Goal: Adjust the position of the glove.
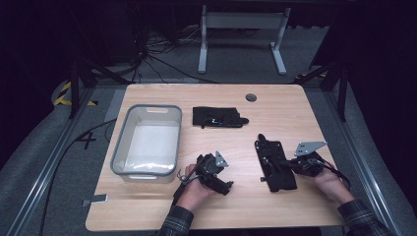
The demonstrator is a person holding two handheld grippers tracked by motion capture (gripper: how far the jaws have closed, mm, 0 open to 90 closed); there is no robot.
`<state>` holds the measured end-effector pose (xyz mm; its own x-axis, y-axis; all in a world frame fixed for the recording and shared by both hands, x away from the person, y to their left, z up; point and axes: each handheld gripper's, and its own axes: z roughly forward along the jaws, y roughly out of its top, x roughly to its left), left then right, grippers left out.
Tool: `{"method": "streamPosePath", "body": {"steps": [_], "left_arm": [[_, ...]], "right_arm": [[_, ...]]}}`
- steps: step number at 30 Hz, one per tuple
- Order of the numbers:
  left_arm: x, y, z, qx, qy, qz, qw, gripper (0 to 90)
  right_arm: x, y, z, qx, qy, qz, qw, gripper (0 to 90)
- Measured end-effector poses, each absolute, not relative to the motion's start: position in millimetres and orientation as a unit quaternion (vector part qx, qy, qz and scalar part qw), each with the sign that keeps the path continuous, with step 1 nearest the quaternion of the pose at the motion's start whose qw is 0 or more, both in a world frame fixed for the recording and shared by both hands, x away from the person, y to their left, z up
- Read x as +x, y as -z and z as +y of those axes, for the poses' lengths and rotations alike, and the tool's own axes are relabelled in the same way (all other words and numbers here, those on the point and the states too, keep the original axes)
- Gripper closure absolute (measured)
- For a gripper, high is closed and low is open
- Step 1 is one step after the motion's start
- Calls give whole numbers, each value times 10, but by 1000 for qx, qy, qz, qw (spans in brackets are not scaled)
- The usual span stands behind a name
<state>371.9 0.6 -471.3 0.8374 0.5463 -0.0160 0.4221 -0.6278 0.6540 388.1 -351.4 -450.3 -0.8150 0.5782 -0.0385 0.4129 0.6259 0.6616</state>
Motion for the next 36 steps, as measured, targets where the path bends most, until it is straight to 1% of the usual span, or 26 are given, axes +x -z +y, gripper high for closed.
{"method": "streamPosePath", "body": {"steps": [11,16,19,21,22,24,26,29,32,33,35,36], "left_arm": [[3718,4718,17,897,-91,267,340,22],[3721,4716,19,898,-90,267,339,22],[3727,4705,15,898,-93,268,335,27],[3733,4688,13,898,-93,274,333,54],[3737,4672,15,897,-94,279,329,82],[3747,4646,9,897,-92,286,325,137],[3761,4607,6,897,-89,288,323,167],[3787,4546,9,893,-89,292,331,303],[3853,4479,7,890,-79,298,336,524],[3881,4458,5,890,-78,299,335,573],[3938,4421,-5,886,-77,307,339,723],[3938,4421,-5,886,-77,307,339,774]], "right_arm": [[3733,4489,-3924,311,-328,883,127,897],[3699,4487,-4006,316,-330,881,123,891],[3705,4469,-4002,315,-334,880,121,810],[3707,4458,-4000,313,-340,879,119,740],[3707,4451,-3995,311,-342,879,117,713],[3702,4436,-3973,310,-350,876,118,618],[3697,4425,-3943,307,-354,876,116,571],[3691,4419,-3881,300,-361,876,110,488],[3684,4421,-3832,297,-361,877,108,420],[3683,4419,-3822,296,-361,878,108,408],[3684,4409,-3809,295,-364,877,109,394],[3684,4409,-3809,295,-364,877,109,394]]}}
